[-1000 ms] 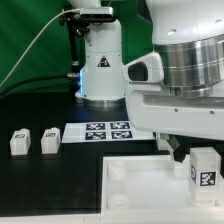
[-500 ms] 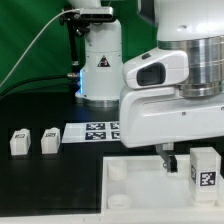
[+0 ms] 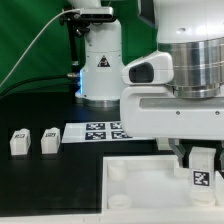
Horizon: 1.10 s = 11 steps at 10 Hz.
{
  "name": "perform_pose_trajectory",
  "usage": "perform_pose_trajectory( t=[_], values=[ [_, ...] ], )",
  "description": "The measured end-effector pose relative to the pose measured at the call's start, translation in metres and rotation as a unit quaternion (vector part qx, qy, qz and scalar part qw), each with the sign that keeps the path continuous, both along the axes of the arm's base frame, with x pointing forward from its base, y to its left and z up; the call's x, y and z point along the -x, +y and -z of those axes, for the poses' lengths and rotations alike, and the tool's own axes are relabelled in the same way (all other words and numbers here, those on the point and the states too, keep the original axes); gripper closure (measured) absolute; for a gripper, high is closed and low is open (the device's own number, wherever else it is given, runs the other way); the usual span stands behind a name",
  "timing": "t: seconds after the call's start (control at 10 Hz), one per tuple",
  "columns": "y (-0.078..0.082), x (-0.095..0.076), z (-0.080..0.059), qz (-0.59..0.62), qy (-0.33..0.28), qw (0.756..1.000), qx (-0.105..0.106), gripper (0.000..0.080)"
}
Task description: Assemble one leg
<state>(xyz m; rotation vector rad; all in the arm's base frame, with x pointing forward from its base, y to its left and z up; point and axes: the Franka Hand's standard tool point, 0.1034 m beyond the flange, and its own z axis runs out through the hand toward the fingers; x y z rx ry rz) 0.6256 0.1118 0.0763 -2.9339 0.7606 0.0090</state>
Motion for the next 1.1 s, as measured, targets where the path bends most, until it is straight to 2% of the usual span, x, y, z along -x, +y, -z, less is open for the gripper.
perform_pose_trajectory(
  t=[0.1, 0.2, 0.4, 0.5, 0.6, 0.8, 0.9, 1.0, 1.1],
  values=[
    [0.0001, 0.0000, 0.0002, 0.059, 0.007, 0.998, -0.001, 0.0509],
    [-0.0001, -0.0006, 0.0005, 0.188, 0.023, 0.982, -0.009, 0.0509],
    [-0.0046, -0.0021, 0.0002, 0.366, 0.051, 0.929, -0.033, 0.0509],
    [-0.0068, -0.0016, 0.0014, 0.446, 0.063, 0.892, -0.043, 0.0509],
    [-0.0064, -0.0015, 0.0015, 0.476, 0.067, 0.876, -0.044, 0.0509],
    [-0.0065, -0.0014, 0.0015, 0.462, 0.065, 0.883, -0.043, 0.0508],
    [-0.0053, -0.0015, 0.0015, 0.431, 0.060, 0.899, -0.043, 0.0508],
    [-0.0018, -0.0044, 0.0012, 0.343, 0.034, 0.938, -0.043, 0.0283],
    [0.0029, -0.0047, 0.0019, 0.245, 0.013, 0.968, -0.044, 0.0283]
  ],
)
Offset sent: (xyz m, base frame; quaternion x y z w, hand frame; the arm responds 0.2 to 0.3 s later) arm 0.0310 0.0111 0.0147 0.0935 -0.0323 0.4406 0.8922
